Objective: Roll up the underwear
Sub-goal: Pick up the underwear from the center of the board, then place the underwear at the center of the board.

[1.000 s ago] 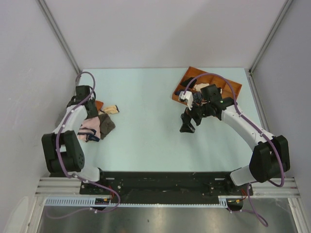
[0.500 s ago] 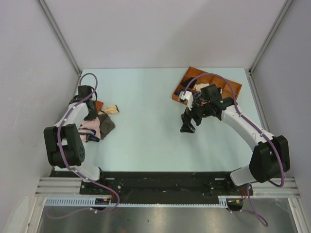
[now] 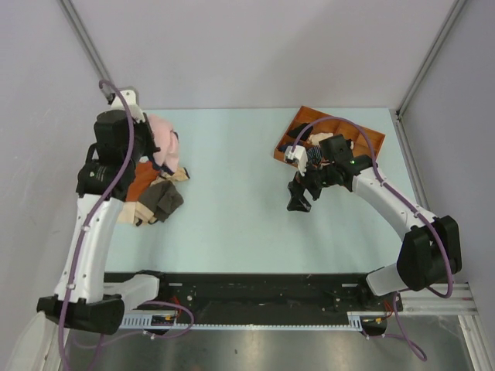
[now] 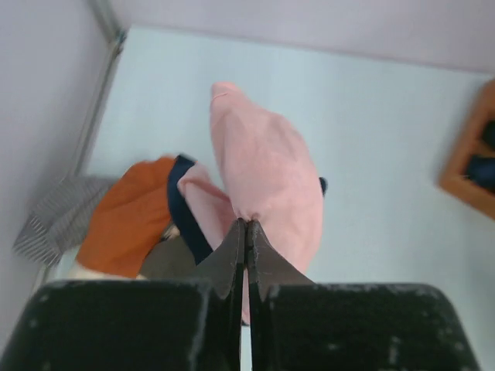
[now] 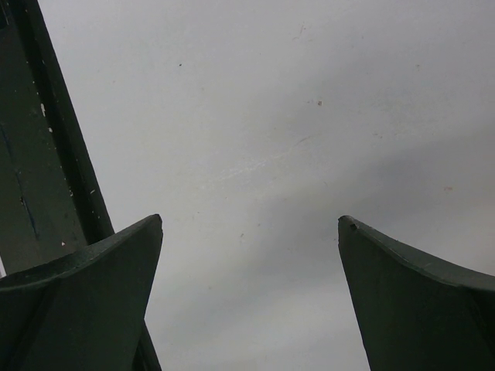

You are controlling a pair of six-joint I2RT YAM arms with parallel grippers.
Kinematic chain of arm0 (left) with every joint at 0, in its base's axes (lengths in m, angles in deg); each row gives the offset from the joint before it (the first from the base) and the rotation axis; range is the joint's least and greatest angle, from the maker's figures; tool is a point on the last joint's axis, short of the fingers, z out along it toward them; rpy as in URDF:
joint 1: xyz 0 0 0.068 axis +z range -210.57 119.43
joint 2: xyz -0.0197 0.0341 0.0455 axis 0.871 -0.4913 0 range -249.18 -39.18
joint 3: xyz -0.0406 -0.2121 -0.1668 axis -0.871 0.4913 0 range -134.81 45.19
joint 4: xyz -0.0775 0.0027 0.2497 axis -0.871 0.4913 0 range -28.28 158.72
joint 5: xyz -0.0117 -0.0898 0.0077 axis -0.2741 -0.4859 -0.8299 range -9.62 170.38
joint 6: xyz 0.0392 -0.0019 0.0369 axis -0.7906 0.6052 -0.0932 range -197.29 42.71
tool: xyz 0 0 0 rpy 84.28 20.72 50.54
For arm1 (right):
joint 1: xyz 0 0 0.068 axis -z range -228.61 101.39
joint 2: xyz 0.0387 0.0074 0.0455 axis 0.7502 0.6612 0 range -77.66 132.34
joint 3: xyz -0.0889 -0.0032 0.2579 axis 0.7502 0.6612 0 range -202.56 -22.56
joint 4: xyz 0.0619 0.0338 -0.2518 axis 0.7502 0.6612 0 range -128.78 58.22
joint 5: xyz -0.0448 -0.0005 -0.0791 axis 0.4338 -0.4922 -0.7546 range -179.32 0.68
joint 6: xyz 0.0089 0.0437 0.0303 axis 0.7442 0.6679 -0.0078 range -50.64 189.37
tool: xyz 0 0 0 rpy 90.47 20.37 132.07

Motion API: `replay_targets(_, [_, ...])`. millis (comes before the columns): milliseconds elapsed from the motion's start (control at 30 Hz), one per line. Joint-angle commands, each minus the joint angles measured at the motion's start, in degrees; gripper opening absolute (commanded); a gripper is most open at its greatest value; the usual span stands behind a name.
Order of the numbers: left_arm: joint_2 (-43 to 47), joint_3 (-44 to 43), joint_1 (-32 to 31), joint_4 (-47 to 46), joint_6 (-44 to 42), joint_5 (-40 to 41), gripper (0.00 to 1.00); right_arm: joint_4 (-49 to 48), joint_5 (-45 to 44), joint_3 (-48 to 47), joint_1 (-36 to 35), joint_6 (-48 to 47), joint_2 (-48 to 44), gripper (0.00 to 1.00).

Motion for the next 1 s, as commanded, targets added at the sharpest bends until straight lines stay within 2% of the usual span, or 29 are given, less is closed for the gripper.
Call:
replay_targets(0, [0.19, -5.46, -10.17, 3.97, 3.96, -3.20, 0.00, 0.66, -0.46, -2.56, -0.04, -1.66, -2.21, 1.00])
replay_targets(67, [-1.03, -7.04, -14.23, 2.75, 6.07, -8.03, 0.00, 0.83, -0.46, -2.56, 0.92, -2.19, -2.73, 1.00])
replay_targets(133, [-2.78, -7.40, -21.08, 1.08, 8.61, -12.14, 0.00, 2.06, 2.16, -2.91, 3.63, -2.97, -3.70, 1.00])
replay_targets(300, [-7.09, -4.59, -35.57, -8.40, 14.68, -17.97, 0.00, 3.30, 8.15, -3.17, 10.84, -2.89, -5.99, 1.00])
replay_targets(400, [-9.64, 1.90, -39.81, -16.74, 18.54, -21.31, 0.00, 3.56, 9.73, -3.17, 13.66, -2.89, -6.52, 1.00])
replay_targets(467, [-12.09, 10.41, -40.00, -23.58, 22.23, -21.41, 0.00, 3.65, 9.65, -3.17, 14.19, -3.06, -6.34, 1.00])
replay_targets(533, [-14.73, 18.39, -39.13, -27.04, 22.95, -17.90, 0.11, 3.91, 9.47, -3.17, 14.20, -3.42, -5.64, 1.00])
replay_targets(600, [-19.90, 23.94, -34.68, -29.86, 23.39, -15.61, 0.33, 4.52, 9.91, -3.17, 14.11, -5.08, -4.94, 1.00])
replay_targets(667, [-21.51, 27.13, -29.75, -33.70, 23.39, -16.74, 0.40, 7.07, 11.05, -3.09, 13.84, -8.50, -3.71, 1.00])
replay_targets(700, [-19.86, 29.75, -28.68, -34.78, 23.30, -17.18, 0.53, 9.95, 12.36, -2.74, 13.32, -14.08, -3.18, 1.00])
replay_targets(767, [-16.09, 30.83, -27.96, -34.01, 20.24, -13.78, 0.64, 13.04, 14.04, -1.95, 12.44, -20.26, -2.04, 0.99])
replay_targets(800, [-11.11, 31.27, -27.88, -33.13, 18.49, -11.67, 0.73, 14.36, 15.26, -0.64, 12.00, -23.16, -1.77, 0.98])
replay_targets(900, [-4.57, 33.20, -27.79, -32.06, 11.80, -10.94, 0.87, 14.89, 15.98, 1.57, 8.84, -30.47, -0.98, 0.95])
replay_targets(967, [-0.35, 35.31, -27.79, -32.50, 8.46, -14.97, 0.90, 14.81, 15.10, 3.06, 5.42, -36.45, -0.19, 0.92])
